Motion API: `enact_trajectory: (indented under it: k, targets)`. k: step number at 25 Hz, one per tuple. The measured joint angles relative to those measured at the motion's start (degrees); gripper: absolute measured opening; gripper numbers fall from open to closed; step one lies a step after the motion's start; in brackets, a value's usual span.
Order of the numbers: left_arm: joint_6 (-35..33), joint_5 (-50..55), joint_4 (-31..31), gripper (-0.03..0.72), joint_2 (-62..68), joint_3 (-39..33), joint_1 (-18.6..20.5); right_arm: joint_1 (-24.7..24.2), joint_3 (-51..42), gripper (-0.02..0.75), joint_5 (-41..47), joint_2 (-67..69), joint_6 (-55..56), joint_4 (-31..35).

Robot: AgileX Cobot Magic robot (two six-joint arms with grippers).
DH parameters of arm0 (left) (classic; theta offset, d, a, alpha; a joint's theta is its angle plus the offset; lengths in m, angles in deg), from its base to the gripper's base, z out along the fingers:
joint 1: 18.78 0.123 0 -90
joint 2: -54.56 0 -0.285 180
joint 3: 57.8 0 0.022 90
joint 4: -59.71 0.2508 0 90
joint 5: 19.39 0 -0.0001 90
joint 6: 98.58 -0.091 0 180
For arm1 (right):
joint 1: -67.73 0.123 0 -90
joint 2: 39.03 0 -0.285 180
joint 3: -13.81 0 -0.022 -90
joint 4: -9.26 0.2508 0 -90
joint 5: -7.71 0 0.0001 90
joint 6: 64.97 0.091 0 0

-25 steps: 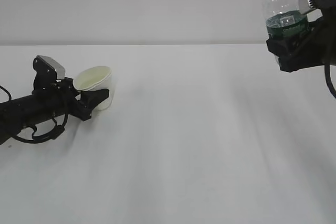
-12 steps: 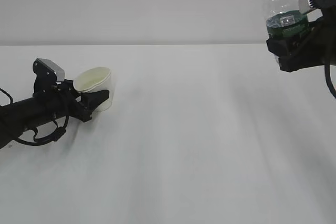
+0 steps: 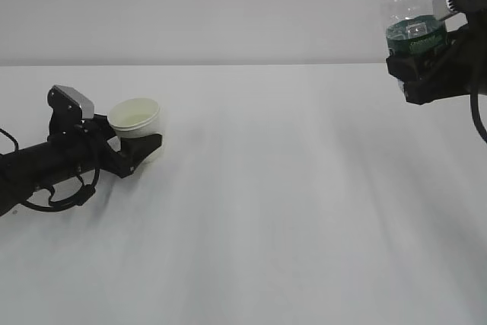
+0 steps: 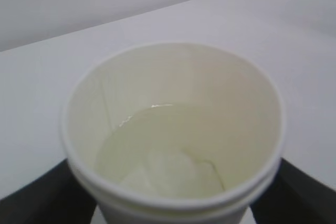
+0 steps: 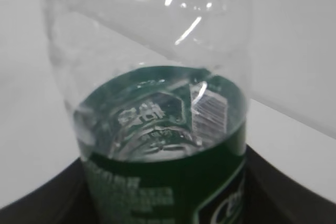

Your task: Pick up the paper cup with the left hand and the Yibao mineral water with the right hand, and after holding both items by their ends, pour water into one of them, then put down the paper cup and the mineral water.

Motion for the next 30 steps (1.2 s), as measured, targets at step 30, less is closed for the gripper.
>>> enact_trajectory:
  k: [30]
  targets:
    - [0.0,0.0,0.0,0.513,0.0,0.0,0.0,0.0,0.0,0.462,0.0,0.0,0.0,0.0]
